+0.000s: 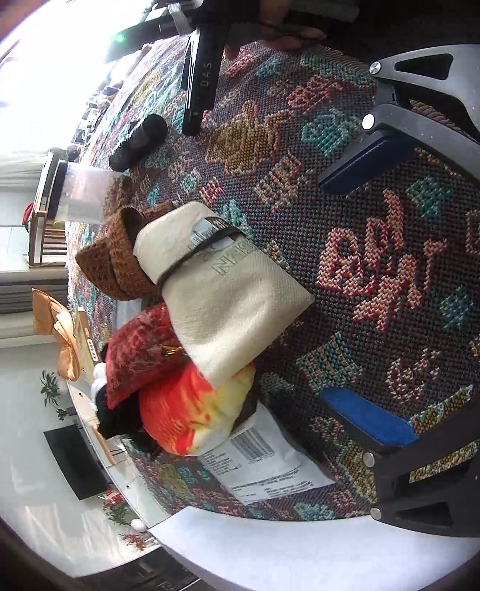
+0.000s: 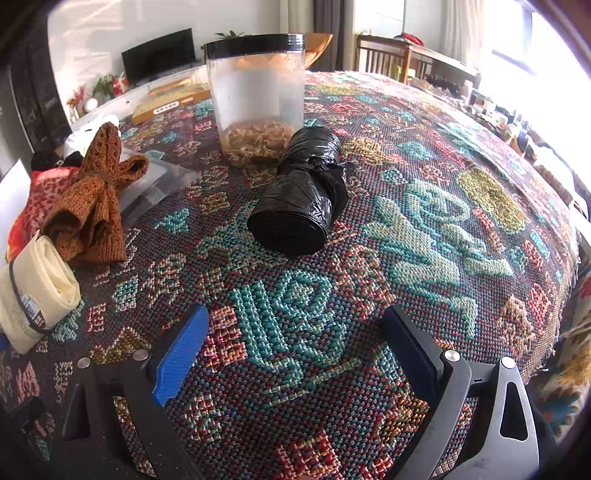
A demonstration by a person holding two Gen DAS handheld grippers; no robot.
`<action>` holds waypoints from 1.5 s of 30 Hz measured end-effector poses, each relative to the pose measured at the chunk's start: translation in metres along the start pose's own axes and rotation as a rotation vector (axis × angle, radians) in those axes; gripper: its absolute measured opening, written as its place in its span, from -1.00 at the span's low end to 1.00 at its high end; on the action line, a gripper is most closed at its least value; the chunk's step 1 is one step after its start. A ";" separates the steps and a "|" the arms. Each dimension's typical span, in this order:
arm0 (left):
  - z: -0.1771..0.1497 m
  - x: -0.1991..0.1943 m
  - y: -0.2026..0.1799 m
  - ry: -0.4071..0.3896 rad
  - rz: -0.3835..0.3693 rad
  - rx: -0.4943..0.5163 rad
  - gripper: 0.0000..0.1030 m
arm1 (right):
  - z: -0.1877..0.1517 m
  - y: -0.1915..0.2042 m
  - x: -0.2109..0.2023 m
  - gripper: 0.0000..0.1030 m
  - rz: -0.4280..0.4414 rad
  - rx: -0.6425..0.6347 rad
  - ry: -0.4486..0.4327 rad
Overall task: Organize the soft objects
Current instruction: 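Bring the left gripper over the beige rolled towel with the strap, then grasp the beige towel roll with the left gripper while the right grasps the black roll, then lift both rolls into the white box and open both grippers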
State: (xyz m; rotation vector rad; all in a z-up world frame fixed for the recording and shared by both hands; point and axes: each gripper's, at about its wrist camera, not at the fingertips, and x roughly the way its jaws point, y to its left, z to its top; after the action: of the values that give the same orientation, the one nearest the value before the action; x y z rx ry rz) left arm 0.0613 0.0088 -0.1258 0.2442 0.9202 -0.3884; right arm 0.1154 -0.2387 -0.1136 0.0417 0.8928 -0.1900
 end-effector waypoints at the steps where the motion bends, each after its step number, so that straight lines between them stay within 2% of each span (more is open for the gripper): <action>1: 0.006 -0.007 -0.004 -0.022 0.004 0.028 1.00 | 0.000 0.000 0.000 0.88 0.000 0.000 0.000; 4: 0.035 -0.018 -0.019 -0.088 0.021 0.135 1.00 | 0.000 0.000 0.000 0.88 0.001 0.000 0.000; 6: 0.055 -0.008 -0.030 -0.090 0.076 0.221 1.00 | 0.000 0.000 0.000 0.88 0.001 0.000 0.000; 8: 0.069 0.019 -0.038 -0.031 0.118 0.288 1.00 | 0.000 0.000 0.000 0.88 0.002 0.000 0.000; 10: 0.071 0.051 -0.040 0.085 0.113 0.306 0.99 | -0.001 0.002 -0.002 0.88 0.003 0.000 -0.001; 11: 0.068 0.055 -0.039 0.102 0.106 0.292 0.99 | -0.001 0.001 -0.002 0.88 0.005 0.001 -0.001; 12: 0.068 0.049 -0.036 0.093 0.050 0.246 0.85 | 0.000 0.001 -0.002 0.88 0.007 0.001 -0.002; 14: 0.063 0.039 -0.025 0.163 -0.216 0.106 0.74 | 0.001 0.000 -0.001 0.88 0.009 0.003 -0.002; 15: 0.059 0.035 -0.020 0.180 -0.305 0.049 0.73 | 0.001 0.000 -0.001 0.88 0.007 0.002 -0.002; 16: 0.056 0.030 -0.018 0.178 -0.310 0.028 0.73 | 0.001 -0.001 -0.001 0.88 0.006 0.002 -0.002; 19: 0.048 0.021 -0.016 0.141 -0.171 0.039 0.78 | 0.001 -0.001 -0.001 0.88 0.008 0.003 -0.002; 22: 0.049 0.019 -0.017 0.115 -0.183 0.017 0.79 | 0.002 -0.002 -0.001 0.88 0.014 0.006 0.000; 24: 0.050 0.020 -0.023 0.099 -0.195 0.016 0.80 | 0.003 -0.009 -0.004 0.88 0.062 0.023 0.013; 27: 0.049 0.030 -0.044 0.094 -0.132 0.057 0.90 | 0.002 -0.040 -0.018 0.85 0.164 0.110 0.033; 30: 0.043 0.046 -0.055 0.095 -0.046 0.081 0.90 | 0.017 -0.070 -0.026 0.85 0.146 0.191 0.035; 32: 0.042 0.045 -0.050 0.068 -0.073 0.022 0.69 | 0.041 -0.079 -0.023 0.85 0.128 0.204 0.051; 33: 0.042 0.044 -0.048 0.059 -0.092 -0.006 0.50 | 0.054 -0.079 -0.019 0.85 0.123 0.201 0.057; 34: 0.043 0.041 -0.046 0.043 -0.085 -0.022 0.16 | 0.068 -0.075 -0.013 0.85 0.127 0.191 0.069; 38: 0.040 0.031 -0.038 0.019 -0.117 -0.085 0.05 | 0.106 -0.050 0.032 0.85 0.188 0.135 0.199; 40: 0.034 0.022 -0.032 0.008 -0.128 -0.119 0.03 | 0.106 -0.038 0.052 0.74 0.162 0.076 0.280; 41: 0.032 0.017 -0.027 -0.001 -0.132 -0.133 0.03 | 0.105 -0.037 0.055 0.06 0.147 0.047 0.290; 42: 0.029 0.010 -0.023 -0.013 -0.136 -0.145 0.03 | 0.105 -0.038 0.051 -0.25 0.113 0.030 0.274; 45: 0.023 -0.014 -0.003 -0.058 -0.152 -0.201 0.03 | 0.114 -0.065 0.037 -0.25 0.027 0.073 0.226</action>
State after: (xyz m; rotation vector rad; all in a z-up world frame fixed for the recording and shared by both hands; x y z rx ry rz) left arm 0.0695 0.0009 -0.1007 -0.0215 0.9159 -0.4379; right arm 0.2138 -0.3208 -0.0684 0.1455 1.1101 -0.1950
